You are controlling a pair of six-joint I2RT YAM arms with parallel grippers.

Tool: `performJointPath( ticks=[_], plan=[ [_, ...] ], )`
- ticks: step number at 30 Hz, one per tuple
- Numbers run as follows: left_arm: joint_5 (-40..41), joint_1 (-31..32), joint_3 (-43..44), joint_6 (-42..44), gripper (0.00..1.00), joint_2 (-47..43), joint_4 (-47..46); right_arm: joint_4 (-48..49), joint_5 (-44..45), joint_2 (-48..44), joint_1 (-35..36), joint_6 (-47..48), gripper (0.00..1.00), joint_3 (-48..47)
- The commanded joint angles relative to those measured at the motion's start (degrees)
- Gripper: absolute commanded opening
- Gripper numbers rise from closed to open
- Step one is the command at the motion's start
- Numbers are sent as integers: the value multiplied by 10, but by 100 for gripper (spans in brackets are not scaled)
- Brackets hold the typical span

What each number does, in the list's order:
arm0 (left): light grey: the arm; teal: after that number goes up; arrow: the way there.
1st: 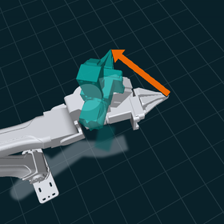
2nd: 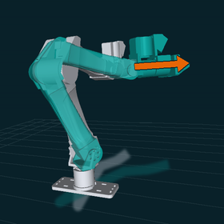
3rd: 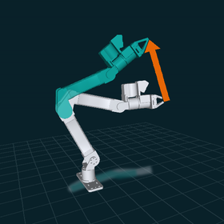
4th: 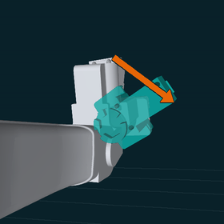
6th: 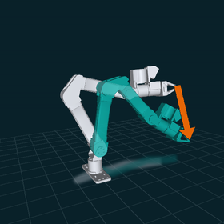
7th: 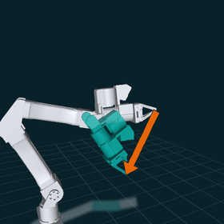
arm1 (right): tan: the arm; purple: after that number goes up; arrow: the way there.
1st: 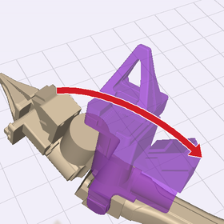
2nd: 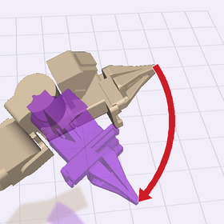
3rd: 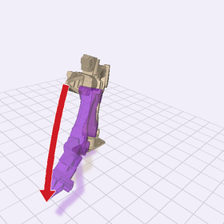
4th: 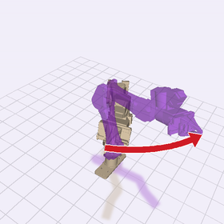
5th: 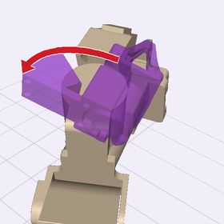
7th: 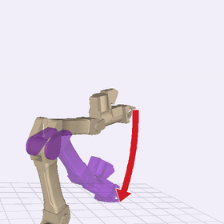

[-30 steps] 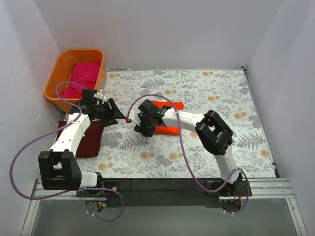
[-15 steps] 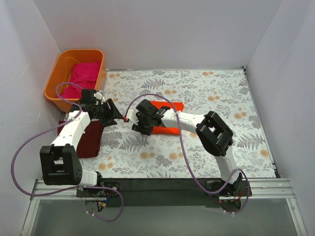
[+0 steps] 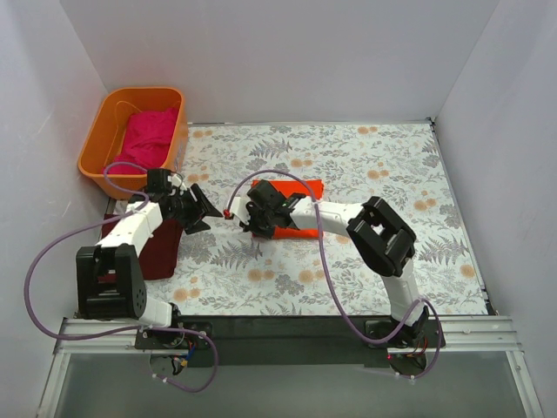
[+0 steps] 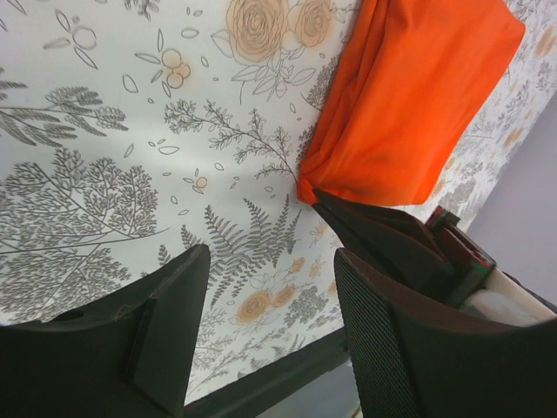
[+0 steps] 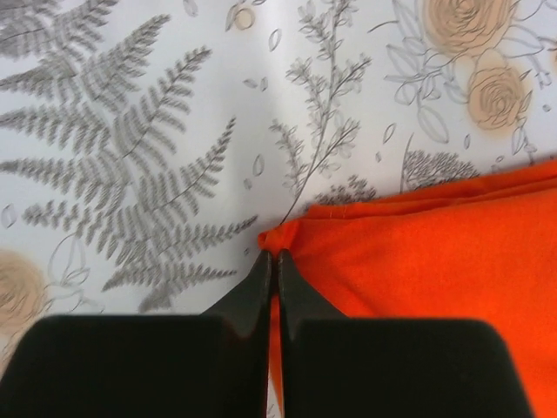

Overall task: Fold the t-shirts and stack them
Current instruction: Neatly place the folded tshirt to the corner

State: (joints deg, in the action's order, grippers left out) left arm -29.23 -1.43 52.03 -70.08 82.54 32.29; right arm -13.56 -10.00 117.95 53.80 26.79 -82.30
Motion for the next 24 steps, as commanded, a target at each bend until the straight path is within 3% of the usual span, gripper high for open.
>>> performJointPath(
  ticks=[1, 7, 18, 24],
  plan=[
    [-52, 2, -37, -64, 59, -6, -91, -6, -62, -75, -1, -9, 1, 22],
    [-68, 26, -117, -160, 77, -1, -231, -3, -117, -117, -1, -30, 1, 54],
    [-45, 114, -187, -270, 80, 69, -419, -1, -152, -141, 0, -59, 1, 69],
    [-74, 134, -158, -241, 80, 136, -419, 1, -174, -165, 4, -48, 1, 95]
  ],
)
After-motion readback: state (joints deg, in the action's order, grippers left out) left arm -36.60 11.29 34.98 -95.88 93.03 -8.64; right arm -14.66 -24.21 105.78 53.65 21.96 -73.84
